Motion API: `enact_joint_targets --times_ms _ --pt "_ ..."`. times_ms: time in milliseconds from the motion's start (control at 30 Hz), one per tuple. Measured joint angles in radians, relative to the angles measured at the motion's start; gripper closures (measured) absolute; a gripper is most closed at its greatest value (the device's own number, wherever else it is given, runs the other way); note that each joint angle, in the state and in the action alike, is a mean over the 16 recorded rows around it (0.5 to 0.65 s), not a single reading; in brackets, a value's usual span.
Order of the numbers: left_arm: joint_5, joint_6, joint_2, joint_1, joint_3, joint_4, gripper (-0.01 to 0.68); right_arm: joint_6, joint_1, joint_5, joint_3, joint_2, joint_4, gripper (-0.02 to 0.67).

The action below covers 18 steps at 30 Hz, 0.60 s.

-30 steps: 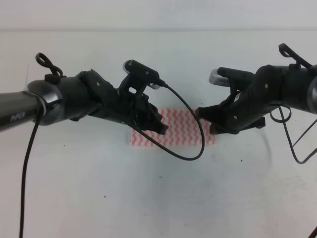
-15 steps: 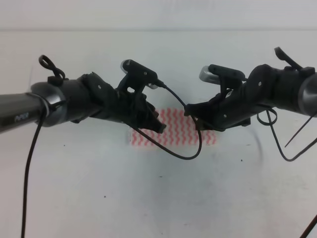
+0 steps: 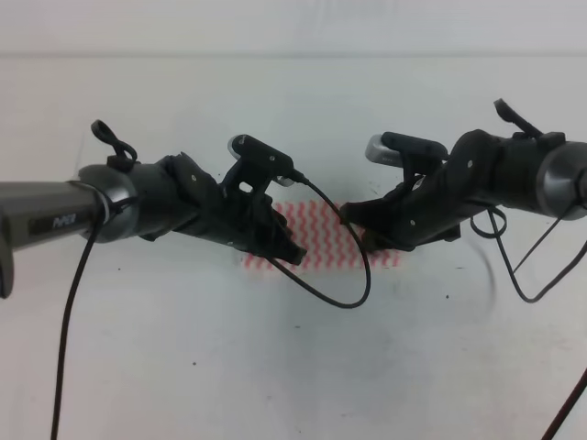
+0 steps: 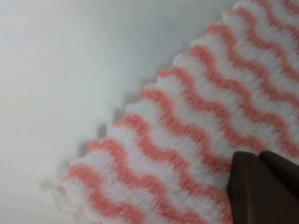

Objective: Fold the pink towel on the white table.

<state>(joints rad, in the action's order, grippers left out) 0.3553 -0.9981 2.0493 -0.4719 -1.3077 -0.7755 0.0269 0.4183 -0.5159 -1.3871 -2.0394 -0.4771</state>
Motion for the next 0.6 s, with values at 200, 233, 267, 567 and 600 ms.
enact_joint_targets --times_ms 200,233,267,567,600 --pt "0.039 0.0 0.0 0.0 -0.001 0.0 0.677 0.0 -0.001 -0.015 -0.001 -0.01 0.002 0.667" --pt "0.047 0.001 0.0 0.0 -0.001 -0.001 0.677 0.0 -0.001 -0.019 -0.002 -0.01 0.002 0.667" --pt "0.056 0.001 0.0 0.0 -0.001 -0.001 0.677 0.0 -0.001 -0.024 -0.002 -0.01 0.002 0.667" --pt "0.117 0.004 -0.002 0.0 -0.003 -0.002 0.678 0.004 -0.001 -0.079 -0.002 0.005 0.011 0.667" --pt "0.12 0.005 -0.002 0.0 -0.003 -0.002 0.678 0.008 -0.001 -0.083 -0.002 0.01 0.015 0.667"
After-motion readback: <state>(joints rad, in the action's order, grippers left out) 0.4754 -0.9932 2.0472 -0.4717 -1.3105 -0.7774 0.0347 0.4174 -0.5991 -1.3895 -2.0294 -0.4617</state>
